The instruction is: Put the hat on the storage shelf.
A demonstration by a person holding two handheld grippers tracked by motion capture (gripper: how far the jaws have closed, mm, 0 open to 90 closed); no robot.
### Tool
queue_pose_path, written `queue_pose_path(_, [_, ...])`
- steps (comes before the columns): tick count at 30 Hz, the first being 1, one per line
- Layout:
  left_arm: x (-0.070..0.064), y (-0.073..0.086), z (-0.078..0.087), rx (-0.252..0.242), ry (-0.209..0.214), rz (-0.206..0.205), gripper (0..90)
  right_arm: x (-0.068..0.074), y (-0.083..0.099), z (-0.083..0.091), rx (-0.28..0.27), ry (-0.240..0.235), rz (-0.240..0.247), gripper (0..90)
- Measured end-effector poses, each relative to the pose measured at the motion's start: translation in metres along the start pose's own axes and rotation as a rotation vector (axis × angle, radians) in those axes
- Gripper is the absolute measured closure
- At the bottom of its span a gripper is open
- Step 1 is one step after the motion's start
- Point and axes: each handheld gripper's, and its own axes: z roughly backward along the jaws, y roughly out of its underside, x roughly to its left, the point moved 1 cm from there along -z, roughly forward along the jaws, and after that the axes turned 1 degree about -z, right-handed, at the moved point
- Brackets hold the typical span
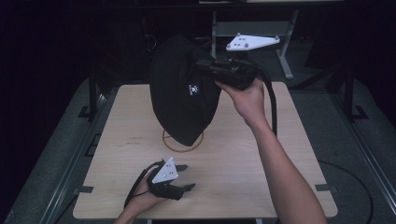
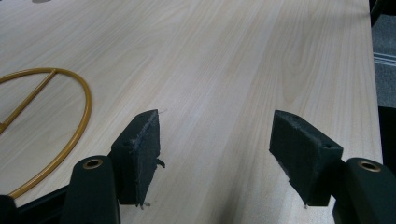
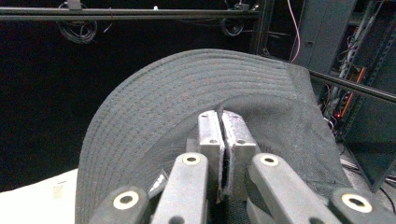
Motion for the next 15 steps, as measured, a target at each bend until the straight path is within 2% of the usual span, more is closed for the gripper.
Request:
queue_pose_path(5, [-0.001, 0.0, 0.0, 0.004, -0.002, -0.003, 32.8, 0.001, -0.007, -0.014, 0.019, -0.007, 0.022, 87.3])
queue_pose_path(10, [-0.003, 0.0, -0.001, -0.007, 0.004, 0.006, 32.5, 0.002, -0.013, -0.028, 0.043, -0.017, 0.017, 87.3])
queue_pose_path(15, [-0.004, -0.001, -0.004, -0.003, 0.011, -0.01, 32.5, 0.0, -0.014, -0.044, 0.073, -0.016, 0.018, 87.3])
